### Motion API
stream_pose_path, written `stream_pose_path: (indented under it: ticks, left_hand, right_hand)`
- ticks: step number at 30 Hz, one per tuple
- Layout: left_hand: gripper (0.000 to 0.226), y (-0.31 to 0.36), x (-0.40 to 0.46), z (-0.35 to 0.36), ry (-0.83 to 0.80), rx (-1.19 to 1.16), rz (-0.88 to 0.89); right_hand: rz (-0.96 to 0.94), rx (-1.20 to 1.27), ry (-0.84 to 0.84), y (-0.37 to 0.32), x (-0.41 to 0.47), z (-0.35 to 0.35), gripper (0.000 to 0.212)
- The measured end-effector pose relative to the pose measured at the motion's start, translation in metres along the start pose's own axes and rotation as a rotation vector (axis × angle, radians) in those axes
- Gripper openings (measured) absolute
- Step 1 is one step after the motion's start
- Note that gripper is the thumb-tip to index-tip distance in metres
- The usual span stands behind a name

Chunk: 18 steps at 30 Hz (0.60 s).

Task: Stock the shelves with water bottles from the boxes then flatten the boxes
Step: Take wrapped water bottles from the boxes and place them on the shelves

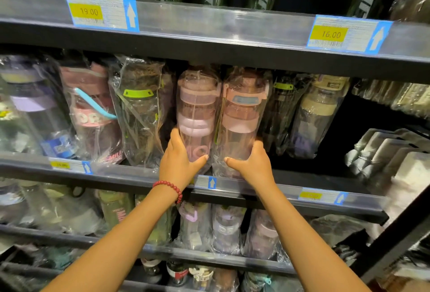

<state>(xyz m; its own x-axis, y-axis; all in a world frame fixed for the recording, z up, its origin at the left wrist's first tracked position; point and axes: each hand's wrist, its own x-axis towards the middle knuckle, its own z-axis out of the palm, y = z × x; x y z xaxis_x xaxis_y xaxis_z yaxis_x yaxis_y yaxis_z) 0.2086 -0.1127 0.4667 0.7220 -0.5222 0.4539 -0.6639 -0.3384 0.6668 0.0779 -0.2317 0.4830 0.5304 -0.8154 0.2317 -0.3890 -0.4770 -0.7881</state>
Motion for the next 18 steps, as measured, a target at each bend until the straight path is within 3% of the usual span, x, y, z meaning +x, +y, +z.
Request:
stream_pose_path:
  ticks: [7,11,14,18]
  left_hand:
    - [0.101,0.010,-0.008,-0.016,-0.048,-0.056,-0.050]
    - [0.093,0.019,-0.043,-0.034,-0.029,0.010,-0.011]
    - [0.080,0.017,-0.081,-0.048,0.005,0.105,0.082]
    - [0.074,-0.017,-0.132,-0.063,0.015,0.330,0.153]
  right_hand:
    - [-0.024,0.049,-0.030,0.000,-0.002,-0.012,0.061]
    - [-0.076,-0.016,0.068,0.003,-0.018,-0.021,0.074]
    - [-0.214,-0.107,0.118,0.007,-0.051,-0.018,0.075]
    - [-0.492,-0.199,0.028,0.005,-0.112,0.006,0.061]
